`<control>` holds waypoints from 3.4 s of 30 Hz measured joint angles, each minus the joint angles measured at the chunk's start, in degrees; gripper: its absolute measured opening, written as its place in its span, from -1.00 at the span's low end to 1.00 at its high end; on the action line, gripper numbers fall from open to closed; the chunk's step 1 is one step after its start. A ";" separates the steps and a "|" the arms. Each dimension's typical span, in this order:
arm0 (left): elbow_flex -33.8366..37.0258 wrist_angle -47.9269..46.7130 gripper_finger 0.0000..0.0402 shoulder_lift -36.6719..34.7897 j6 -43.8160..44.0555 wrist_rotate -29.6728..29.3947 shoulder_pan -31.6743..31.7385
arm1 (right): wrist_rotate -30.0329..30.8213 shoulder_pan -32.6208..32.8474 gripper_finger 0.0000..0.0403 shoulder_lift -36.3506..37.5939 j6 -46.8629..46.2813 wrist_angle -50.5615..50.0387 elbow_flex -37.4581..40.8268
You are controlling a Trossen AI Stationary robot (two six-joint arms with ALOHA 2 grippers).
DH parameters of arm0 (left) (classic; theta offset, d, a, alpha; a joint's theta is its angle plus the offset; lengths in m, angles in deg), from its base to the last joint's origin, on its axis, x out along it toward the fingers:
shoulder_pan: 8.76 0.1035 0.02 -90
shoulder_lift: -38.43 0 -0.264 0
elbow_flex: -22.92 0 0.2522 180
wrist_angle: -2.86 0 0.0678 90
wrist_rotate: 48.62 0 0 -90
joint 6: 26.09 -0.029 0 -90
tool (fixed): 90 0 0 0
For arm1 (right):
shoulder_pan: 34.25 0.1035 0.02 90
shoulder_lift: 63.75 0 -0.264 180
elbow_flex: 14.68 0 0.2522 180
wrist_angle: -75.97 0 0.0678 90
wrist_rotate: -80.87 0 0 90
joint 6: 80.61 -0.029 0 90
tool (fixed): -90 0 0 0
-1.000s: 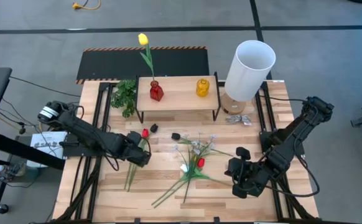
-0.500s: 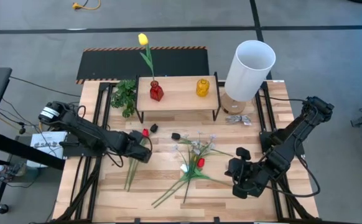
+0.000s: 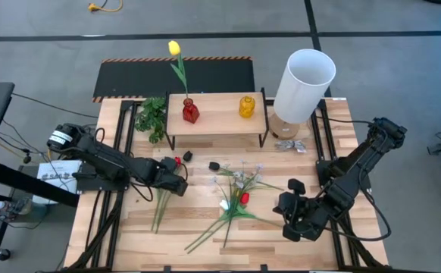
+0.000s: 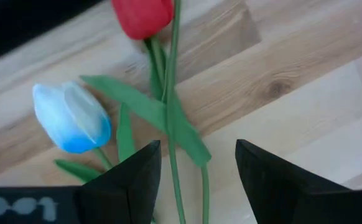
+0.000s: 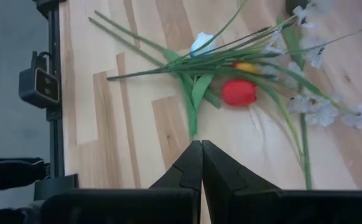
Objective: Pick and place flowers into a vace then onto a shelf
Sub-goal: Put the left black flower into the red vase on the shelf
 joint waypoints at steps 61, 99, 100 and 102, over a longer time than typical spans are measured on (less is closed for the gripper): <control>2.62 2.65 -0.99 -0.48 -7.52 5.98 0.78 | 2.04 -0.02 -1.00 0.01 -1.05 0.12 0.00; -18.56 52.15 -1.00 -2.45 -56.70 13.91 2.69 | 1.67 0.00 -1.00 -0.01 -1.03 -0.05 -0.02; -18.56 53.56 -1.00 -2.43 -58.63 12.02 3.07 | 1.62 0.00 -1.00 -0.01 -1.03 -0.08 -0.02; -18.56 56.14 -1.00 -2.43 -62.20 8.04 3.93 | 1.60 0.00 -1.00 -0.01 -1.03 -0.08 -0.02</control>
